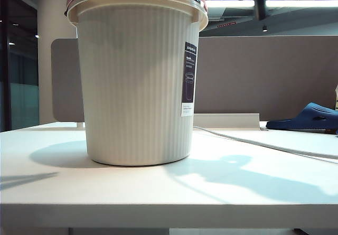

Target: Open the ring lid of the trash can, pull out the black garbage bag inside, and place it on the table.

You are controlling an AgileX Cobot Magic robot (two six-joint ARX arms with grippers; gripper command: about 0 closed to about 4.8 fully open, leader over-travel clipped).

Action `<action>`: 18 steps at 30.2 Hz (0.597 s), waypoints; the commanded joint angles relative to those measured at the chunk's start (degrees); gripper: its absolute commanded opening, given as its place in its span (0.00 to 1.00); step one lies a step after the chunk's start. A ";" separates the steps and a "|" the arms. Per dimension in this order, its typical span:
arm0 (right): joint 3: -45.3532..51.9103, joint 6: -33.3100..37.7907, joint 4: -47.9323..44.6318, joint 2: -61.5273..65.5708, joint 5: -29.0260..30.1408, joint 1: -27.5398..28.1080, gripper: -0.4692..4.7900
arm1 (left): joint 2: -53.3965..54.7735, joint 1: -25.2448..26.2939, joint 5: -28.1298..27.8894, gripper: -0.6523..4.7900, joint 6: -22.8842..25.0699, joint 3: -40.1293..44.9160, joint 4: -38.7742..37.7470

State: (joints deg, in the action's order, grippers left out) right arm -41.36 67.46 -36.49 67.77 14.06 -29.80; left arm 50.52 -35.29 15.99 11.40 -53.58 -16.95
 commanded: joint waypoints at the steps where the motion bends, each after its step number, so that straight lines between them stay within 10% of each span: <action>1: -0.24 -0.44 1.09 -2.03 1.31 1.22 0.50 | -0.07 -0.04 0.04 0.17 0.46 -0.24 0.50; 18: -0.24 -1.22 9.94 -4.39 2.21 1.81 0.50 | -0.07 -0.04 -0.35 0.17 0.15 -0.24 -0.39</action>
State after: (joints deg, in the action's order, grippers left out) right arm -41.39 66.52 -25.87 63.59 16.10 -27.97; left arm 50.52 -35.29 15.79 11.77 -53.58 -17.82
